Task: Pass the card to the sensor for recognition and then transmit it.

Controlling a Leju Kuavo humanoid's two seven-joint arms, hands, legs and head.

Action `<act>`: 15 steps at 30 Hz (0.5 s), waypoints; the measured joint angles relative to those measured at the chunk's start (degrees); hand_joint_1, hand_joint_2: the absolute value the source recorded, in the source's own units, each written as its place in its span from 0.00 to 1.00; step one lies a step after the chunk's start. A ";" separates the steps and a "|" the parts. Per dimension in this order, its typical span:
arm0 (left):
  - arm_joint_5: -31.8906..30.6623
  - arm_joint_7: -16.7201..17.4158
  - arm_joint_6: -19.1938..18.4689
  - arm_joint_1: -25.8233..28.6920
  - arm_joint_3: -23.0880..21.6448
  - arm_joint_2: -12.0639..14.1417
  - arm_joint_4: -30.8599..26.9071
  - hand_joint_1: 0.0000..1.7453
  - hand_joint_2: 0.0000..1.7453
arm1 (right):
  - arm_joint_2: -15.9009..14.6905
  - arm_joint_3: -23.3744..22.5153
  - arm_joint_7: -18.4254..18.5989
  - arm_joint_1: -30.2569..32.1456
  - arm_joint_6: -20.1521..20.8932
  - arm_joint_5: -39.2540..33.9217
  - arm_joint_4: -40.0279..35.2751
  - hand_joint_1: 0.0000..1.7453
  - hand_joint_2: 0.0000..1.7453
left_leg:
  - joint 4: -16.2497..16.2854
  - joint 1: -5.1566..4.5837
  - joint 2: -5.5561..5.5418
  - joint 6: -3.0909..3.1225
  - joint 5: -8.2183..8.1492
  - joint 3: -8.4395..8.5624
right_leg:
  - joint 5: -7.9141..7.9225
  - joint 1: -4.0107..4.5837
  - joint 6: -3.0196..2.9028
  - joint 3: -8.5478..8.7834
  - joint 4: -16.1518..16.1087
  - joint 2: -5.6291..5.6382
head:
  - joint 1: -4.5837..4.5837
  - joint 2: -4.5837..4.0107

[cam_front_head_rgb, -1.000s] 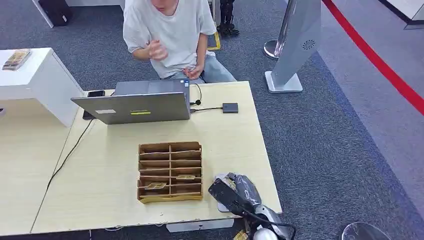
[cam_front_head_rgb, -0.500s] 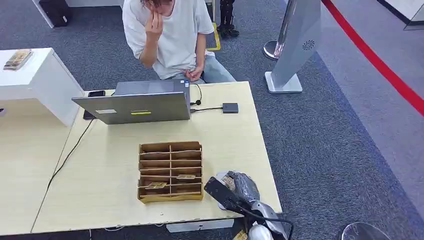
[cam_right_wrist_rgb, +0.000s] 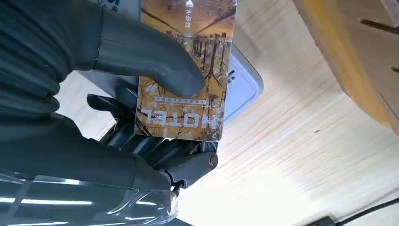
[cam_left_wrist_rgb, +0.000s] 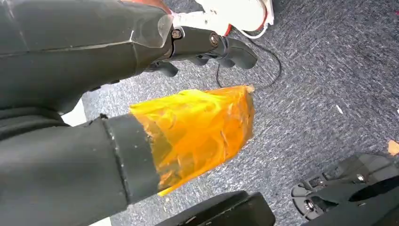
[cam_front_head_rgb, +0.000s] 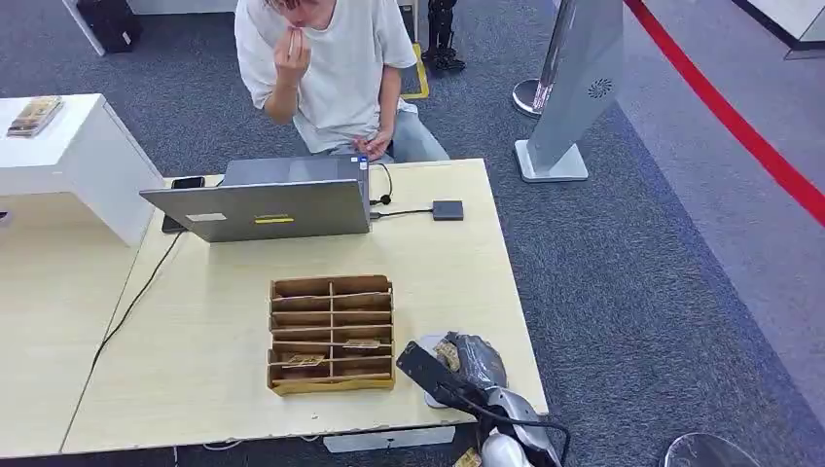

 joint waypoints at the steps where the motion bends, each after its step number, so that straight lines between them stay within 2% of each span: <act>1: -0.02 0.00 0.00 0.00 0.00 0.00 0.00 0.00 0.00 | 0.00 0.00 0.04 -0.02 0.00 0.09 0.09 1.00 1.00 | 0.00 0.00 0.00 0.00 0.00 0.00 | 0.00 0.00 0.00 0.00 0.00 0.00 | 0.00 0.00; 15: -0.26 0.00 0.00 0.00 0.72 -0.02 0.00 0.00 0.00 | 0.42 -0.20 0.20 -0.55 0.20 0.68 1.14 1.00 1.00 | 0.00 0.00 0.01 0.00 0.00 0.04 | 0.00 0.00 0.00 0.02 0.00 0.01 | 0.00 0.00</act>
